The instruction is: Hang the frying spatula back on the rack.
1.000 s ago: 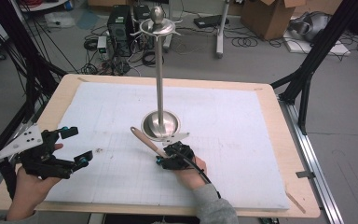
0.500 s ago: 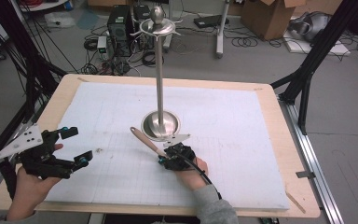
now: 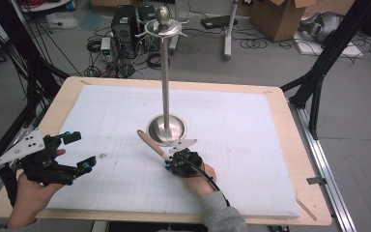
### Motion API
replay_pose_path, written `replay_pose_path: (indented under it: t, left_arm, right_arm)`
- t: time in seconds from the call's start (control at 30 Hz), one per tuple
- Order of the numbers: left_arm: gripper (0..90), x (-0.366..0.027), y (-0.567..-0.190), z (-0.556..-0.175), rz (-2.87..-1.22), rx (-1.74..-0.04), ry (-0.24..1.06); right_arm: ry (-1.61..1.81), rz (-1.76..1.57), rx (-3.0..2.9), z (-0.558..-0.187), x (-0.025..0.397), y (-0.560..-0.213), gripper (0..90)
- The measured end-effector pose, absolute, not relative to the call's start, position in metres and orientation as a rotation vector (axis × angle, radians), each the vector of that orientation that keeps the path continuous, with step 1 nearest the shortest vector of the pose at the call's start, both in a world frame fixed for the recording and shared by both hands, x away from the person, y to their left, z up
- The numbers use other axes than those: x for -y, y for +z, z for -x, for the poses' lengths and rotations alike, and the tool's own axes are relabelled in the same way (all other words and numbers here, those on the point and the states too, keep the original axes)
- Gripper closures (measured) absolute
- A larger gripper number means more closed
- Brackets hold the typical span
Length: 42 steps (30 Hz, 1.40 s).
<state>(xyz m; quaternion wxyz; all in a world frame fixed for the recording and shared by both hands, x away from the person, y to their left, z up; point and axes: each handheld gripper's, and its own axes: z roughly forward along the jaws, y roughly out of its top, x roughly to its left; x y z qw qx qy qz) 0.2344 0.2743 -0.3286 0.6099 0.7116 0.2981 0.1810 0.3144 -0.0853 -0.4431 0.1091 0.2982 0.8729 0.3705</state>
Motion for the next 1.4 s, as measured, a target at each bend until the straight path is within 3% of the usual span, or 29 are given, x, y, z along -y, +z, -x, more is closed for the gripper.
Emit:
replay_pose_path:
  t: [1.4]
  left_arm:
    - [1.7, -0.274, -0.326, -0.235, -1.639, -0.679, 0.416]
  right_arm:
    - [1.260, -0.880, -2.512, -0.314, 0.112, -0.414, 78.0]
